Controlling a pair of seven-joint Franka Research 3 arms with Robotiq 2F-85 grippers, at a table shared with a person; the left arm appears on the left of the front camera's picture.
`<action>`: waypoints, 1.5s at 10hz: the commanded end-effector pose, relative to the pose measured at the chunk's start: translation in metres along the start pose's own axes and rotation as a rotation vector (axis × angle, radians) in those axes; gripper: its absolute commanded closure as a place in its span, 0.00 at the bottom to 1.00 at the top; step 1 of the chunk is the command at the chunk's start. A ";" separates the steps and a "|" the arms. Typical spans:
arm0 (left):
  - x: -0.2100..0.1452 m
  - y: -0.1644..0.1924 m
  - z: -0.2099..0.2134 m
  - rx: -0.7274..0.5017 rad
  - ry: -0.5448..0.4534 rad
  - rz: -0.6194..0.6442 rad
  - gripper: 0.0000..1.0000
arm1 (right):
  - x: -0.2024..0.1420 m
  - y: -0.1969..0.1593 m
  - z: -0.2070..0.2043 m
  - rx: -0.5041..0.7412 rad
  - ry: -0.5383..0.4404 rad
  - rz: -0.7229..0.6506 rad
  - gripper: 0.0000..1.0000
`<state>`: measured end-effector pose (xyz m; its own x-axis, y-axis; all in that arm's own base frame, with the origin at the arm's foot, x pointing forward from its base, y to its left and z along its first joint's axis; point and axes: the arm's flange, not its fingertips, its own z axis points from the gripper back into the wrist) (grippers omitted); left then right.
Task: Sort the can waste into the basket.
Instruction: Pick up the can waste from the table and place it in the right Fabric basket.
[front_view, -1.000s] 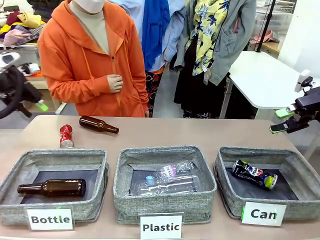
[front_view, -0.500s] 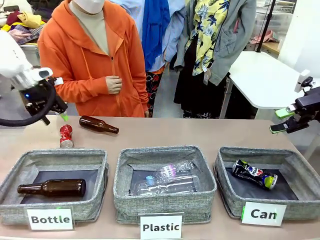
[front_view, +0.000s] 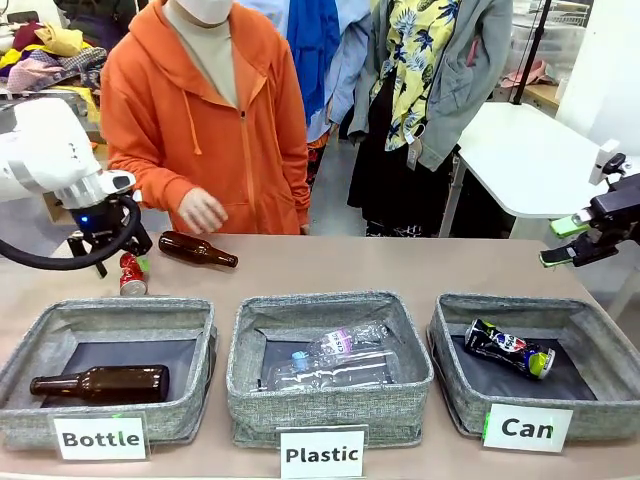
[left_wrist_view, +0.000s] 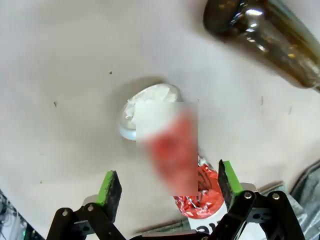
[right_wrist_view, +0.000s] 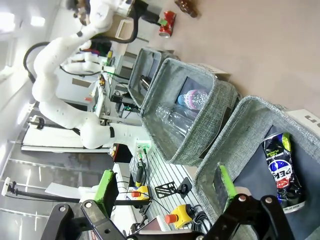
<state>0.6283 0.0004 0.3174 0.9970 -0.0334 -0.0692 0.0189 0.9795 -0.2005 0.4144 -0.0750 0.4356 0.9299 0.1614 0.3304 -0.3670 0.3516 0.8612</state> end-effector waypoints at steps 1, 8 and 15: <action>-0.009 0.013 0.025 -0.052 0.041 -0.026 0.00 | -0.001 0.001 0.001 -0.001 -0.001 0.019 0.00; -0.217 0.242 0.160 -0.771 -0.366 -0.324 0.00 | -0.001 0.001 0.001 -0.001 -0.001 0.019 0.00; -0.258 0.337 0.087 -1.120 -0.520 -0.410 0.00 | -0.001 0.001 0.001 -0.001 -0.001 0.019 0.00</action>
<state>0.3786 0.3531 0.3390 0.8603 0.0433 0.5079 0.4874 0.2219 -0.8445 0.4145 -0.0755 0.4356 0.9300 0.1608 0.3305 -0.3669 0.3521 0.8611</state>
